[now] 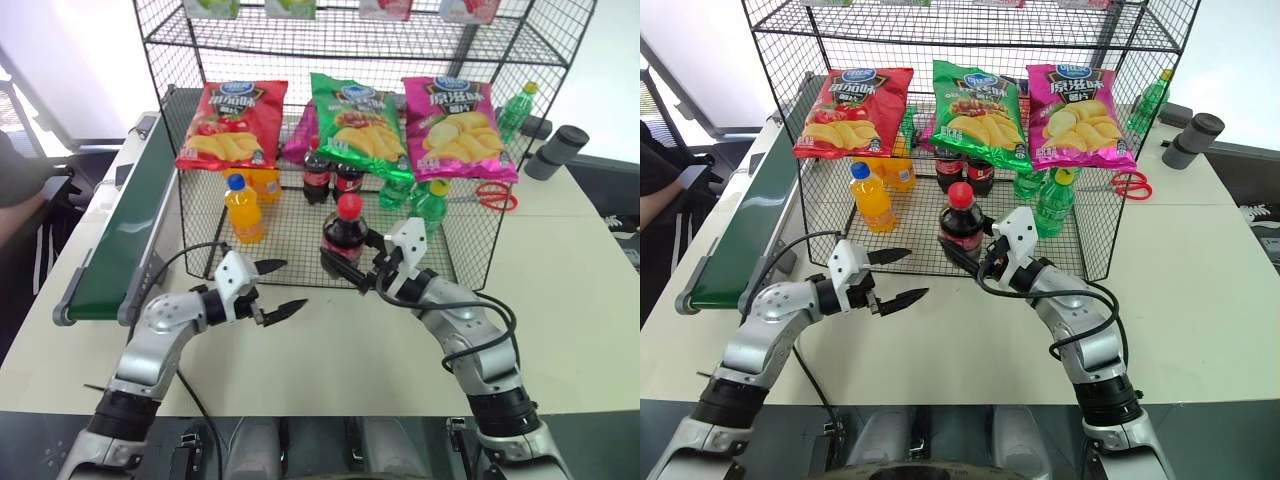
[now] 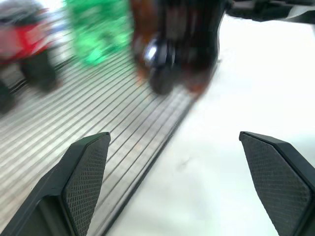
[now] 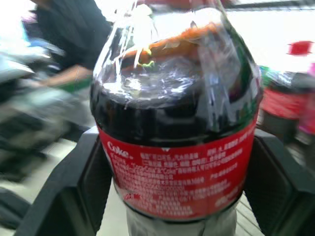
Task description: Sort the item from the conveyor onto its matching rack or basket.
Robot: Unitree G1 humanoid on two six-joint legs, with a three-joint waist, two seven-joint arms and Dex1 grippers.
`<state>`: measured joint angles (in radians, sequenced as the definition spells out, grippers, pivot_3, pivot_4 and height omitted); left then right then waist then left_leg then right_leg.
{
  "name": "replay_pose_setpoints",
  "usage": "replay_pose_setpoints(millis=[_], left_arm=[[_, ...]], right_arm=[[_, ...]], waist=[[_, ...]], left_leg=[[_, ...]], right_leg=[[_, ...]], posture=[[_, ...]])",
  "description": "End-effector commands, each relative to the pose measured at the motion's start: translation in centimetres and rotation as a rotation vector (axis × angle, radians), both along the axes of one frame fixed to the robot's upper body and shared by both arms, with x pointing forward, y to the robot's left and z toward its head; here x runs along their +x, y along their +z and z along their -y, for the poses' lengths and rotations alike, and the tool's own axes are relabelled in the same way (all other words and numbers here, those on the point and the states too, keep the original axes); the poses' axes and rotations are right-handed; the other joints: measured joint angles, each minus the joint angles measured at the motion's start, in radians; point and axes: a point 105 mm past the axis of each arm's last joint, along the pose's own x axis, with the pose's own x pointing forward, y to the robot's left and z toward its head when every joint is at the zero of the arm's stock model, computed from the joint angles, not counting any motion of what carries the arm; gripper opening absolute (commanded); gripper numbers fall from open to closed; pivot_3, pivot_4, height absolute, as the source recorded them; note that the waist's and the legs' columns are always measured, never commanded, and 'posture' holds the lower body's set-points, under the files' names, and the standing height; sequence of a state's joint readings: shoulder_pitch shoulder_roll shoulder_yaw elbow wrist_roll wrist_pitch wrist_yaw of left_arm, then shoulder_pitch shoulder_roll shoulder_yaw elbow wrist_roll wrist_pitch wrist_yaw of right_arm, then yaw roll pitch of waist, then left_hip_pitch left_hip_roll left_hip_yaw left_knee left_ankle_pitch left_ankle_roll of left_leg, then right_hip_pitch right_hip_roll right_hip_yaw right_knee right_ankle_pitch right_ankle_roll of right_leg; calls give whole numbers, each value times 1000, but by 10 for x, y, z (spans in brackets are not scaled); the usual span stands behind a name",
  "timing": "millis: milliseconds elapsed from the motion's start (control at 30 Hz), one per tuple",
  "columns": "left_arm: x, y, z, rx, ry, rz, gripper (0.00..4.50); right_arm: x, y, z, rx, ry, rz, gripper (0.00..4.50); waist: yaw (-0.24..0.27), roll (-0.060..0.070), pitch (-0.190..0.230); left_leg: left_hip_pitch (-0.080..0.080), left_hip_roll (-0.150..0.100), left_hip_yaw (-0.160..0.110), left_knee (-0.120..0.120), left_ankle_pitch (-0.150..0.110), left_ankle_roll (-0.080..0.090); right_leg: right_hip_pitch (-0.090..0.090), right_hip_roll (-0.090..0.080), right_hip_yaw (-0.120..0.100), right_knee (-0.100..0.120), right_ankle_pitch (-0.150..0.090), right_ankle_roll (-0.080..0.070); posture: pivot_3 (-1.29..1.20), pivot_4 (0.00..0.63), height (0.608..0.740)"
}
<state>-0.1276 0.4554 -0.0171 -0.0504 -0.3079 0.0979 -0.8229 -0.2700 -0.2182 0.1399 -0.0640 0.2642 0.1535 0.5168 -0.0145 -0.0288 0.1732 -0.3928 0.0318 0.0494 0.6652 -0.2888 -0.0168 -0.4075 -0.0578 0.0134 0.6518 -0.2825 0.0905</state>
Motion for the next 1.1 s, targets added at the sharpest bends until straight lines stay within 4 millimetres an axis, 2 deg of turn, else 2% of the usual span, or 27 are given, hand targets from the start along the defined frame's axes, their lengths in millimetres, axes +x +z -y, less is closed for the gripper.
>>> replay_pose_setpoints(millis=[33,300,567,633,700,733,967,1100], left_arm=[[8,10,-18,-39,142,45,4473],[-3,6,-22,-13,168,51,4473],[-7,6,-19,-21,165,53,4473],[-8,6,-18,-25,165,49,4473],[-9,6,-17,-26,163,46,4500],[-9,5,-17,-26,161,45,4500],[-8,6,-14,-28,151,44,4500],[-8,8,-13,-27,138,36,4500]], right_arm=[[17,16,-3,19,-95,148,3102],[58,-6,-26,61,-170,62,3102],[76,-14,-33,53,-195,36,3102],[76,-14,-33,58,-186,32,3102],[76,-14,-33,56,-185,38,4108],[76,-14,-32,54,-187,42,4390],[62,-12,-17,18,-175,112,4458],[32,-18,15,-37,-122,112,4458]], waist=[[0,0,0],[-7,0,0],[-7,1,0],[-8,1,1],[-10,1,0],[-13,1,0],[-29,2,0],[-26,2,0]], left_leg=[[0,0,0,0,0,0],[0,0,1,0,0,0],[0,0,1,0,0,-1],[0,0,1,-1,0,-1],[0,0,1,-1,0,-1],[0,0,1,-1,0,-1],[0,0,1,-1,0,-1],[0,-1,0,-1,0,-1]], right_leg=[[0,0,0,0,0,0],[-1,-1,1,2,0,0],[-1,-3,1,2,0,0],[-1,-3,1,2,0,0],[-2,-3,1,2,0,0],[-2,-3,1,2,0,0],[-1,-4,0,3,0,0],[-1,-5,0,2,0,0]], posture=[[0,150,740],[0,150,740],[0,150,740],[0,150,740],[0,150,740],[0,150,740],[0,150,740],[0,150,740]])
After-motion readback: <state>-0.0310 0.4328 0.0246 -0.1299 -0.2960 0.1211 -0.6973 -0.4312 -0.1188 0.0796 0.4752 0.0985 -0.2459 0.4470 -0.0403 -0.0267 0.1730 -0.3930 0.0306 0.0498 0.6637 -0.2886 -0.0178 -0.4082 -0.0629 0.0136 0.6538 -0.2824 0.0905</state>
